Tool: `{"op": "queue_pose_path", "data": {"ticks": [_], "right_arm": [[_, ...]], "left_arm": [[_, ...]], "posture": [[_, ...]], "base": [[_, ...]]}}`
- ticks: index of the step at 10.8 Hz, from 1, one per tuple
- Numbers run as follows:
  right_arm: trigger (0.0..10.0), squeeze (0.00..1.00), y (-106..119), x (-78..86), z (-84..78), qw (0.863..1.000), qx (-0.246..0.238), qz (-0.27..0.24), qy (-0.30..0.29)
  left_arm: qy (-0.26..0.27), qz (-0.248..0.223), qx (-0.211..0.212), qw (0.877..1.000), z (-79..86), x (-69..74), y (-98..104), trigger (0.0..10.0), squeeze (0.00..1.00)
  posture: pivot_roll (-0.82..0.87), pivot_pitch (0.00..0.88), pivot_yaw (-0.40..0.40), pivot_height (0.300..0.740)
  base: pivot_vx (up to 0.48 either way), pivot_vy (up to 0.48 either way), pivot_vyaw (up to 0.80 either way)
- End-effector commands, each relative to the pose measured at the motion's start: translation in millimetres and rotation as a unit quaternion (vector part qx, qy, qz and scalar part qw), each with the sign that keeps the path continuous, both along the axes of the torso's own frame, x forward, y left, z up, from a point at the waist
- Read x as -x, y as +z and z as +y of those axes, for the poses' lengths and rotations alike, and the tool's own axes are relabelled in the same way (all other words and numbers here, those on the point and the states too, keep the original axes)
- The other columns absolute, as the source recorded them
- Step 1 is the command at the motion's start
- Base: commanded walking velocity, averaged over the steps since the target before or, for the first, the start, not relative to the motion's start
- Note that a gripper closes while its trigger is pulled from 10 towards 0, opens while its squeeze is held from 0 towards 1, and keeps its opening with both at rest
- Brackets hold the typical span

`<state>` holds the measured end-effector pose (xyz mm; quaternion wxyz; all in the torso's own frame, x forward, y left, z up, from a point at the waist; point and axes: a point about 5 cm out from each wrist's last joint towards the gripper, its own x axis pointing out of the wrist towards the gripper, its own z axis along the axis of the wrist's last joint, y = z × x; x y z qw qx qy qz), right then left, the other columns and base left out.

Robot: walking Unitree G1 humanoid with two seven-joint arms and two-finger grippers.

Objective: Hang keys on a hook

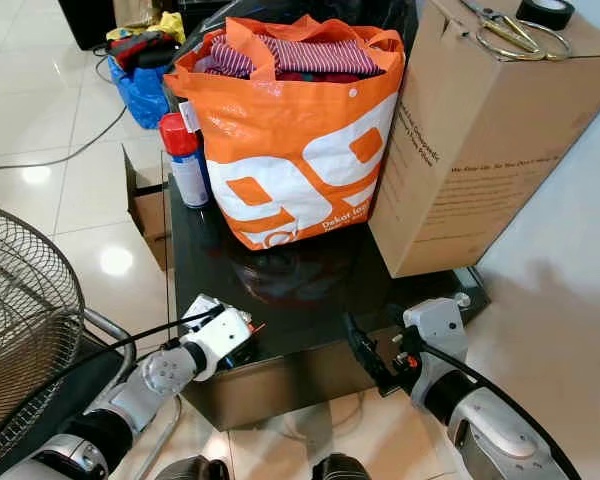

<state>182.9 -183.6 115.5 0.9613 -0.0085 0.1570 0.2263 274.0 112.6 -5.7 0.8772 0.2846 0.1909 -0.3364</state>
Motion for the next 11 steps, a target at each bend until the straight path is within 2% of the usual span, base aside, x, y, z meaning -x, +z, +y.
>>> {"op": "queue_pose_path", "data": {"ticks": [1,2,3,10,11], "right_arm": [[10.0,0.00,1.7,3.3,0.1,1.000,0.000,0.003,0.005],[10.0,0.00,1.7,3.1,-0.5,1.000,0.000,0.002,0.004],[10.0,0.00,2.0,2.1,0.7,1.000,-0.001,0.001,0.006],[10.0,0.00,-1.1,4.2,5.2,0.999,-0.006,0.016,0.033],[10.0,0.00,-1.7,8.8,9.1,0.998,-0.017,0.031,0.061]], "left_arm": [[0.005,0.017,0.020,1.000,0.3,1.1,0.4,10.0,0.00],[0.003,0.035,0.046,0.998,-0.4,4.1,1.5,10.0,0.00],[-0.001,0.049,0.053,0.997,2.7,7.0,1.5,10.0,0.00],[-0.032,0.108,0.001,0.994,10.8,15.2,-6.2,10.0,0.00],[-0.029,0.109,-0.002,0.994,12.3,14.4,-5.7,8.6,0.00]], "posture": [[-0.16,0.135,0.014,0.740],[-0.16,0.134,0.014,0.740],[-0.16,0.132,0.013,0.740],[-0.15,0.126,0.015,0.740],[-0.15,0.127,0.016,0.740]], "base": [[0.000,0.000,0.00],[0.000,0.000,0.00],[0.000,0.000,0.00],[0.000,0.000,0.00],[0.000,0.000,0.00]]}}
